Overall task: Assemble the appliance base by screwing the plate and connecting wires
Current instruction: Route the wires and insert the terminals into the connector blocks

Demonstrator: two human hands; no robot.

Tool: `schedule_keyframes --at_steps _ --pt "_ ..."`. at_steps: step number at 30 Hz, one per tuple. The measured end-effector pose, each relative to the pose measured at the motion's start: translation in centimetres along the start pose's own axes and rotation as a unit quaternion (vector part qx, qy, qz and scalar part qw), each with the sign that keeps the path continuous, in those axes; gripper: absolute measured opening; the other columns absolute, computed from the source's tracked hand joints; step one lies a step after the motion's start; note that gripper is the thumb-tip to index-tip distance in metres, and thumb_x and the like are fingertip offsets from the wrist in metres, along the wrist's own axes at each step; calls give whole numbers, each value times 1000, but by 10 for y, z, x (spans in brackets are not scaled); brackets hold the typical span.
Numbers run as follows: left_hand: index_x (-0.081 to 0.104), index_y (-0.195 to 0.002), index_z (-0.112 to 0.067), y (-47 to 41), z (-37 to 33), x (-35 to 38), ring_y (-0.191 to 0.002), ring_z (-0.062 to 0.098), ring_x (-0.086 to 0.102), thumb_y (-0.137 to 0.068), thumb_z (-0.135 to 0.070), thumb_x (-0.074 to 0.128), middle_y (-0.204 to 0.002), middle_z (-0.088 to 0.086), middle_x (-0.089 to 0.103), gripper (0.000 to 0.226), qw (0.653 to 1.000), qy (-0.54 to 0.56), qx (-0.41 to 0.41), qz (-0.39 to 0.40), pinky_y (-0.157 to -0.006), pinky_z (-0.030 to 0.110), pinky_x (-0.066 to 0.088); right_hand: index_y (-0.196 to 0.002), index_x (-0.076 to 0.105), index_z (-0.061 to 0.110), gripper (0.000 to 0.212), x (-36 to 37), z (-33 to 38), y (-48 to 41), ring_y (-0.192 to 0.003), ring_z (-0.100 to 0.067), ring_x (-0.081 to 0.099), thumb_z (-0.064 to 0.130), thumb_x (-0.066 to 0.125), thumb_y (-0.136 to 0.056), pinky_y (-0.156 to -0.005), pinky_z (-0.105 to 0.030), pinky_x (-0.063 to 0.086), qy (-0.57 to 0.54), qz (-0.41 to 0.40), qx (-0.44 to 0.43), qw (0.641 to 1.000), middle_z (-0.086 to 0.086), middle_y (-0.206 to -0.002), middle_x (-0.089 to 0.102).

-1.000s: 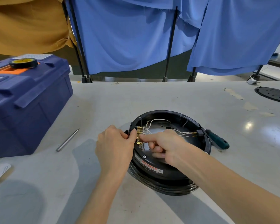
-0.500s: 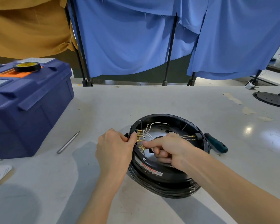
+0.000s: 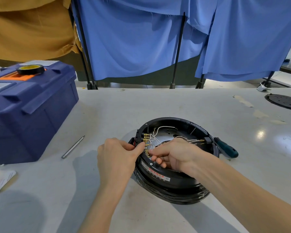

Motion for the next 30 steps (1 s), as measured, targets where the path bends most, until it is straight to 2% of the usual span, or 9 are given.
schedule_keyframes --at_steps 5,7,10,14,20,30 --pt "72 -64 -17 7 -1 1 -74 19 54 -75 -46 76 -62 -13 57 31 999 -30 7 -40 -55 28 31 -70 59 -5 20 1 -1 -1 -33 -8 49 -6 60 -90 -34 -16 38 -16 -6 2 1000 -7 -47 59" --pt "72 -67 -16 9 0 1 -70 16 50 -76 -48 73 -62 -14 55 34 998 -45 11 -53 -55 28 29 -71 59 -5 21 2 -1 -1 -34 -8 49 -6 59 -91 -35 -16 38 -22 -4 -4 1000 -6 -47 59" --pt "71 -66 -15 8 1 2 -71 18 53 -76 -47 74 -61 -13 55 34 998 -38 10 -55 -57 29 32 -73 60 -5 19 1 -1 -2 -36 -10 51 -5 58 -92 -36 -17 39 -28 -4 -13 999 -7 -49 59" --pt "70 -64 -14 9 0 3 -71 19 53 -78 -45 72 -58 -11 52 34 998 -39 17 -51 -51 26 29 -70 59 -5 21 -1 0 -1 -36 -11 51 -5 59 -91 -35 -18 39 -41 -11 -22 999 -9 -51 58" --pt "70 -63 -13 9 -2 4 -67 22 51 -80 -43 71 -56 -8 47 34 997 -55 17 -52 -54 31 27 -74 60 -4 18 1 0 -1 -37 -10 50 -3 60 -91 -35 -17 39 -16 -15 -23 999 -7 -49 59" --pt "65 -54 -11 17 -8 8 -58 22 41 -84 -37 70 -61 -2 42 40 993 -83 26 -83 -51 30 22 -71 54 2 21 2 -3 -2 -31 -5 37 -2 59 -91 -31 -15 26 -28 12 35 999 -2 -46 50"
Point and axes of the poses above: each hand's wrist, its own y-axis away from the middle knuckle, its own x-axis out of the palm, z = x × y, the point moved 6 cm from there along -y, towards the middle knuckle
